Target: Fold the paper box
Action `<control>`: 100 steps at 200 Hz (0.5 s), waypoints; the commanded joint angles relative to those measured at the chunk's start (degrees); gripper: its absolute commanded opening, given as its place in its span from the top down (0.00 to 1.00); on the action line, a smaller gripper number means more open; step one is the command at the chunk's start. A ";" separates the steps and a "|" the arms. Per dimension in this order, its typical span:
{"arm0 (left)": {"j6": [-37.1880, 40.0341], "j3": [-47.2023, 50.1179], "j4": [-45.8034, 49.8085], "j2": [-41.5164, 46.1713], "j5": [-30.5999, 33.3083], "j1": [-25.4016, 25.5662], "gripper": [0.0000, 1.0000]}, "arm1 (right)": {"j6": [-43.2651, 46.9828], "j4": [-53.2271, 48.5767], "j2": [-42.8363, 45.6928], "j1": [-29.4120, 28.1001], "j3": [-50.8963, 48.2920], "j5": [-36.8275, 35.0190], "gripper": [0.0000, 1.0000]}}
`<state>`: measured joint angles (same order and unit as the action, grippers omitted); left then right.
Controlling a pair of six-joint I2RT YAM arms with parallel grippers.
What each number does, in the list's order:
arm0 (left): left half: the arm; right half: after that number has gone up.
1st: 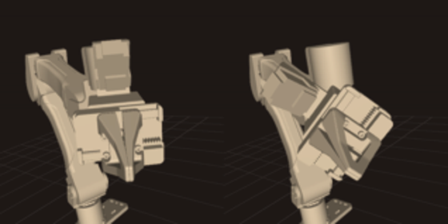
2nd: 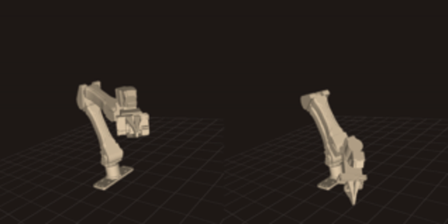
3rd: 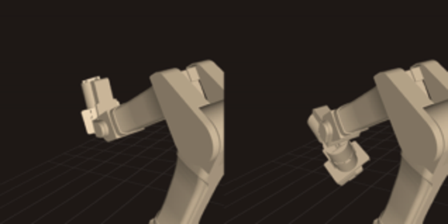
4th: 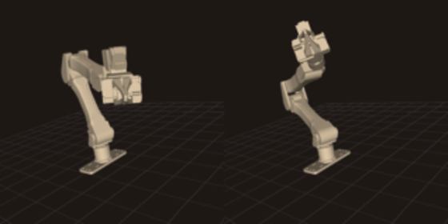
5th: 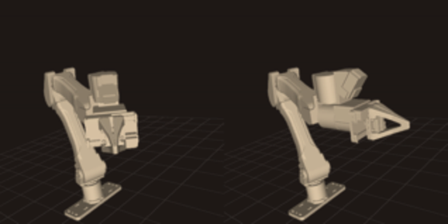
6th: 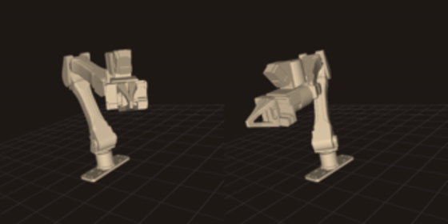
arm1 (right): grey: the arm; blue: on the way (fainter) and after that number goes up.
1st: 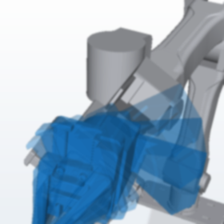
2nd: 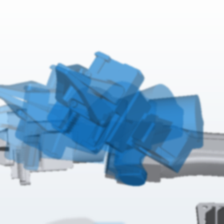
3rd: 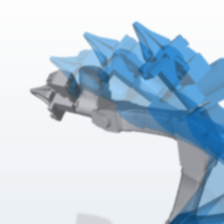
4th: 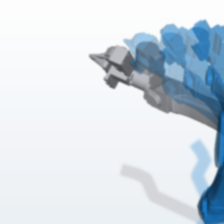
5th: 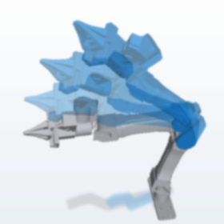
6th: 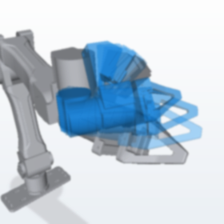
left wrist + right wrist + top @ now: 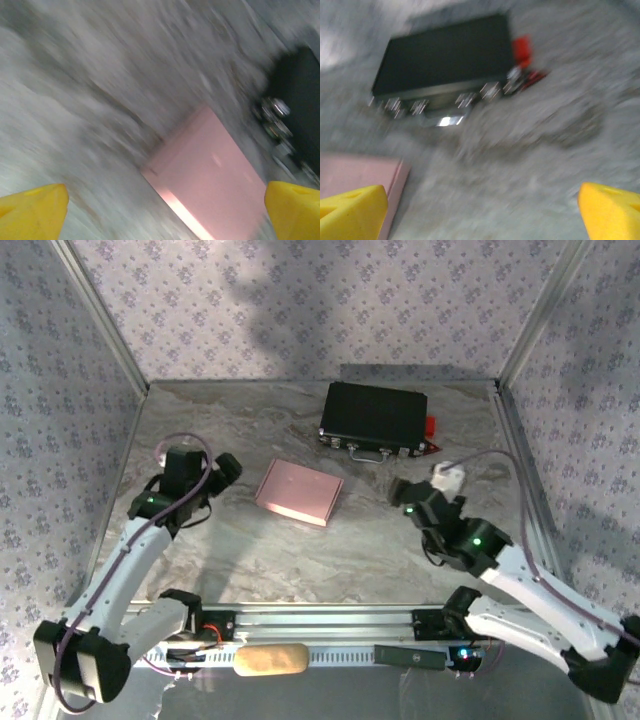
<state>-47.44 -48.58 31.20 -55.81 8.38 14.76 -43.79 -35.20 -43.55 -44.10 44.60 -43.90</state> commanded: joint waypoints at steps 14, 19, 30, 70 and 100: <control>29.98 9.83 -15.41 4.92 12.93 -4.72 0.00 | 35.46 28.33 8.13 12.64 -18.77 -0.74 0.01; 31.99 12.10 -18.22 5.54 12.59 -5.18 0.00 | 37.37 32.02 8.51 14.81 -21.40 1.69 0.01; 33.07 16.67 -22.91 6.49 13.07 -6.20 0.00 | 37.55 37.01 8.06 20.17 -25.35 6.78 0.01; 37.34 27.10 -43.99 2.55 7.97 -9.10 0.00 | 38.00 49.79 -2.20 33.10 -29.73 20.79 0.01; 39.24 29.02 -56.91 -7.74 5.31 -12.80 0.00 | 40.52 66.11 -14.81 36.22 -31.45 26.84 0.01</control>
<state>-12.75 -19.75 -8.47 -57.36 16.08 4.36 -7.81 12.29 -50.96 -9.80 14.55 -25.30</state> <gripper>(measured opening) 0.998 0.991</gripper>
